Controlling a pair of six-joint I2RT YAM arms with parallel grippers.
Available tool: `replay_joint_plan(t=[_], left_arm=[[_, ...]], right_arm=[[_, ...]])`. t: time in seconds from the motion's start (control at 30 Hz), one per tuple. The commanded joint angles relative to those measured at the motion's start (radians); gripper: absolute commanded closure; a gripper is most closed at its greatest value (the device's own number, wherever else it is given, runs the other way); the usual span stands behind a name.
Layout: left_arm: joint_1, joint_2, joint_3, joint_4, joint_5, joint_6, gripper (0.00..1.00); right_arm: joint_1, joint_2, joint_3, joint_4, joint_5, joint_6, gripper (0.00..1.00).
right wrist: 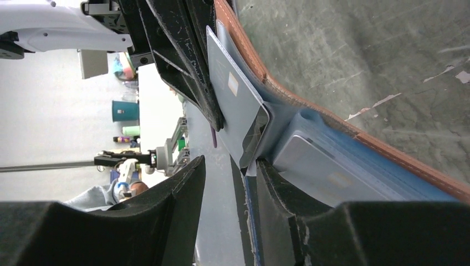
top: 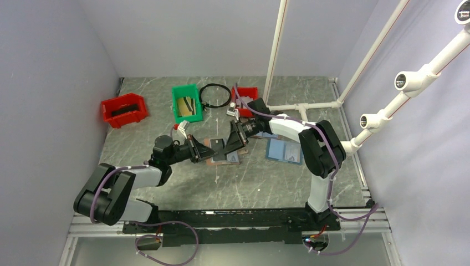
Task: Take the credit cards out of the card holder
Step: Remove the credit card from the card holder.
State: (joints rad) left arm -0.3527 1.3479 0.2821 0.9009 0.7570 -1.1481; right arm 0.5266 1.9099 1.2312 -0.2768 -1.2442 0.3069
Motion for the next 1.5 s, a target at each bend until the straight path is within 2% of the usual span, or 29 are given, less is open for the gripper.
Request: replay_joint_plan(t=[0.0,0.27,0.37,0.53,0.67,0.87,0.97,1.13,1.37,1.47], left_arm=[[-0.025,0.023,0.068,0.216,0.037,-0.067,1.0],[-0.06,0.073,0.109,0.264,0.03,-0.088,1.0],[-0.066,0.072,0.115,0.249,0.023,-0.08,1.0],[-0.069,0.048,0.119,0.178,0.016,-0.053,0.99],[-0.069,0.031,0.118,0.13,0.006,-0.039,0.93],[-0.068,0.002,0.109,0.069,-0.023,-0.034,0.72],[-0.066,-0.025,0.113,0.009,-0.031,-0.013,0.66],[-0.049,-0.049,0.097,-0.071,-0.028,0.011,0.66],[-0.022,0.0,0.01,-0.06,-0.035,0.01,0.7],[-0.013,0.014,-0.004,-0.108,-0.035,0.04,0.71]], right_arm=[[-0.005,-0.043,-0.022,0.116,-0.019,0.063,0.58],[-0.009,-0.052,-0.048,0.234,-0.064,0.181,0.62],[-0.015,-0.057,-0.065,0.285,-0.076,0.232,0.74],[-0.026,-0.054,-0.075,0.323,-0.089,0.259,1.0],[-0.032,-0.059,-0.08,0.335,-0.098,0.263,1.0],[-0.042,-0.07,-0.084,0.301,-0.091,0.219,1.0],[-0.042,-0.074,-0.082,0.282,-0.077,0.187,1.0],[-0.042,-0.061,-0.076,0.205,-0.047,0.135,1.0],[-0.027,-0.004,-0.061,0.101,0.008,0.032,1.0],[-0.004,0.029,-0.043,0.043,0.042,-0.027,1.0]])
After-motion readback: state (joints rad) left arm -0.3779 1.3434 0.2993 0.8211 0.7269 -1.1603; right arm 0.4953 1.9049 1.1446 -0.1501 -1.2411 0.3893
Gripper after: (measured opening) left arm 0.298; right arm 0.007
